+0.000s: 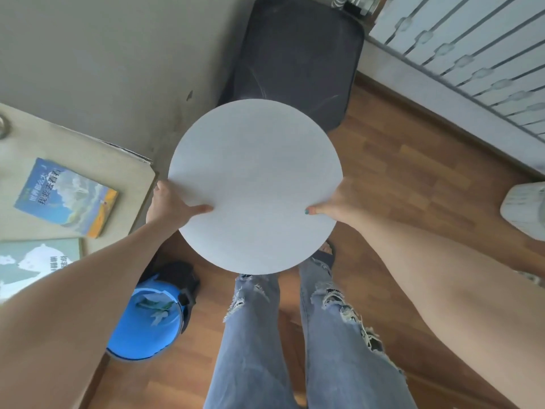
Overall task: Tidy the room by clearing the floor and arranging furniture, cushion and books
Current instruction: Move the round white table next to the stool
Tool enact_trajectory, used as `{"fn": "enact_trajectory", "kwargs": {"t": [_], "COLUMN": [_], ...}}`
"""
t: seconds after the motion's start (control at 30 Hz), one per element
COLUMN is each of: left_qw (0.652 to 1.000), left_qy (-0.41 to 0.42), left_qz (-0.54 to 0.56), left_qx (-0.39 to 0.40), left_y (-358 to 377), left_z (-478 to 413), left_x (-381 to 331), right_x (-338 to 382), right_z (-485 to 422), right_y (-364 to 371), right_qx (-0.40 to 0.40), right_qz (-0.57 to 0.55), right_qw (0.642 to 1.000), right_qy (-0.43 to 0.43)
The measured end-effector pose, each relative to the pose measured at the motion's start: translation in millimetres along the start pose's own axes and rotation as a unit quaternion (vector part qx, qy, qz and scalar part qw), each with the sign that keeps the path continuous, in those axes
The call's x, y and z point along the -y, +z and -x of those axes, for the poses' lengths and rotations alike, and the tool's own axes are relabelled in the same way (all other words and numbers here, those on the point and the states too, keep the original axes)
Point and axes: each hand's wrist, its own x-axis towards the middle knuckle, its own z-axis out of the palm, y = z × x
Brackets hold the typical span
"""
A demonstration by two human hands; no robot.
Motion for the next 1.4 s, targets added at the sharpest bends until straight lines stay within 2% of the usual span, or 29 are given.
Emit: {"fn": "enact_trajectory", "kwargs": {"t": [0.33,0.53,0.73,0.93,1.17,1.4], "left_qw": [1.0,1.0,1.0,1.0,1.0,1.0], "left_qy": [-0.007,-0.002,-0.006,-0.015,-0.008,-0.004], "left_qz": [-0.011,-0.005,-0.01,-0.017,-0.02,-0.006], "left_qx": [0.004,0.007,0.001,0.0,0.002,-0.005], "left_y": [-8,-10,-11,-10,-16,-15], "left_z": [-37,-52,-66,-80,-92,-96], "left_x": [-3,-4,2,8,13,11], "right_x": [12,-40,-35,-8,61,84], "right_z": [-42,-118,-134,-116,-54,-44], "right_y": [24,50,63,60,45,39], "right_qx": [0.008,0.025,0.033,0.036,0.021,0.013], "right_qz": [-0.044,-0.039,-0.038,-0.051,-0.065,-0.054], "right_qw": [0.999,0.999,0.999,0.998,0.997,0.998], "right_qy": [-0.004,-0.004,-0.007,-0.018,-0.047,-0.031]}}
